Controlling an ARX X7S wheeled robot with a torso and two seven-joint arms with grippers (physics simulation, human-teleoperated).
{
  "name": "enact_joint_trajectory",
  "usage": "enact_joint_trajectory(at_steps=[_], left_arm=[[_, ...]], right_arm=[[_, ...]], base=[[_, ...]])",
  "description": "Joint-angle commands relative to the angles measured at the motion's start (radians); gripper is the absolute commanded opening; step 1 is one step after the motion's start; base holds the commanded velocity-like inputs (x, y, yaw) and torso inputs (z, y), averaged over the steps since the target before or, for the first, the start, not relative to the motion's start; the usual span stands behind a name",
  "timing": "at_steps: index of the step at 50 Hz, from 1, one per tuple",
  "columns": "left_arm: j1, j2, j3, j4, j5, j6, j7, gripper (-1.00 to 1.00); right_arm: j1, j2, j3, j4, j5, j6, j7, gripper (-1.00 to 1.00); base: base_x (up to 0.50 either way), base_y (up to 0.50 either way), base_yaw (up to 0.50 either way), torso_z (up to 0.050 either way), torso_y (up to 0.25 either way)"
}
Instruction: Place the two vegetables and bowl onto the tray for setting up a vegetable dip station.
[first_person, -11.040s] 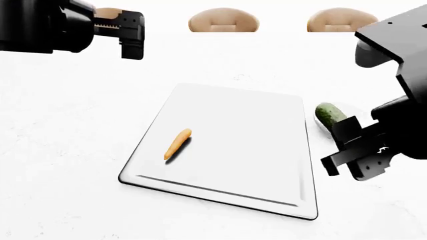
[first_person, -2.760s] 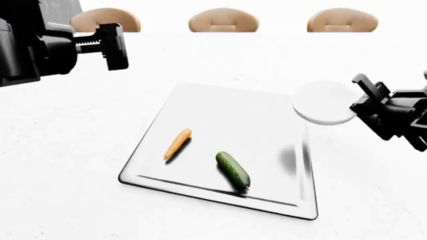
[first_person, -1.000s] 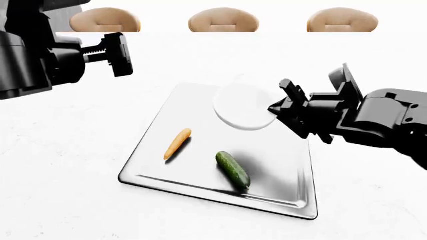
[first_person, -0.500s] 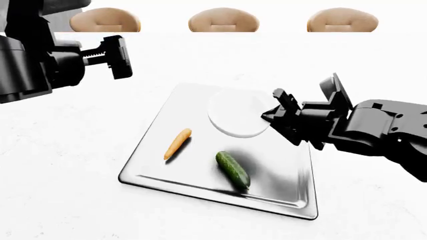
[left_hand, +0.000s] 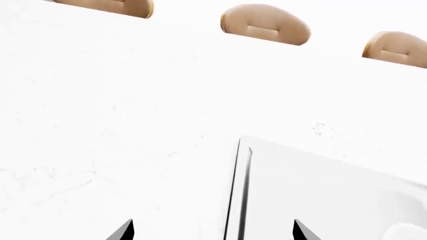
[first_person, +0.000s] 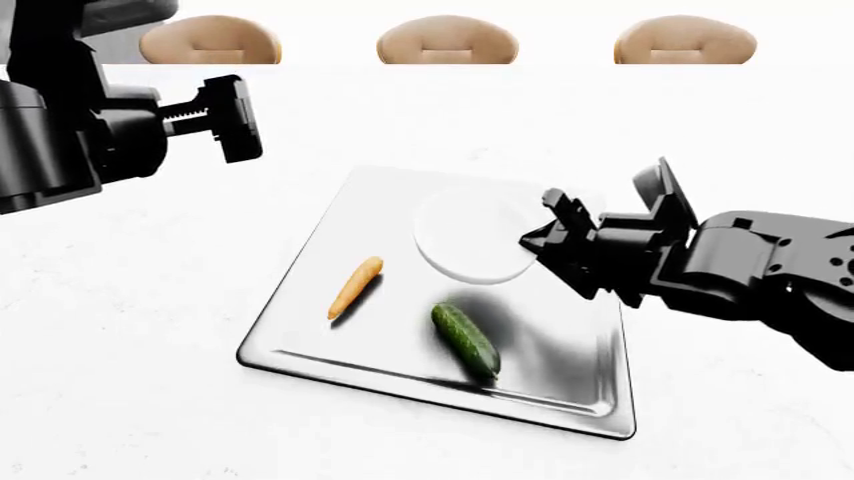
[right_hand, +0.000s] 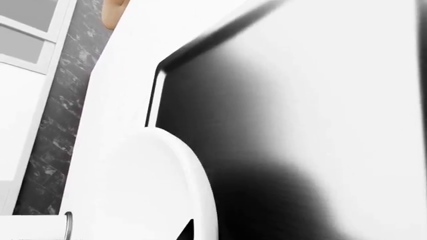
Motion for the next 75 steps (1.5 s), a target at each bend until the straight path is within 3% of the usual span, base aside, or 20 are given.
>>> enact_joint_trajectory(at_steps=[1, 15, 16, 30, 41, 51, 69, 75], left_arm=[[0.001, -0.004, -0.002, -0.001, 0.001, 0.001, 0.003, 1.0], [0.008, -0.011, -0.006, 0.01, -0.003, 0.006, 0.0, 1.0], [0.01, -0.013, -0.008, 0.015, -0.006, 0.008, -0.001, 1.0], [0.014, -0.025, -0.017, 0.027, -0.015, 0.018, -0.011, 1.0], [0.005, -0.025, -0.019, 0.038, -0.024, 0.011, -0.02, 1.0], [0.0, -0.064, -0.032, 0.15, -0.08, -0.007, -0.072, 1.0], [-0.025, -0.197, -0.08, 0.464, -0.167, -0.007, -0.233, 1.0], [-0.024, -0.236, -0.121, 0.572, -0.189, 0.021, -0.23, 1.0]], right_arm=[[-0.002, -0.009, 0.014, 0.012, -0.003, 0.001, -0.023, -1.0], [-0.015, -0.015, 0.022, 0.024, -0.011, -0.018, -0.034, -1.0], [-0.016, -0.016, 0.024, 0.027, -0.011, -0.018, -0.042, 1.0], [-0.009, 0.003, 0.036, 0.002, -0.012, -0.037, -0.019, 1.0], [0.073, 0.118, 0.058, -0.138, -0.011, -0.032, 0.113, 1.0], [0.212, 0.244, 0.092, -0.442, -0.084, -0.047, 0.358, 1.0], [0.393, 0.492, 0.203, -0.907, -0.22, -0.024, 0.65, 1.0], [0.416, 0.581, 0.226, -1.06, -0.291, 0.002, 0.723, 1.0]], base=[[0.0, 0.0, 0.0, 0.0, 0.0], [0.0, 0.0, 0.0, 0.0, 0.0], [0.0, 0.0, 0.0, 0.0, 0.0], [0.0, 0.0, 0.0, 0.0, 0.001], [0.0, 0.0, 0.0, 0.0, 0.0], [0.0, 0.0, 0.0, 0.0, 0.0], [0.0, 0.0, 0.0, 0.0, 0.0], [0.0, 0.0, 0.0, 0.0, 0.0]])
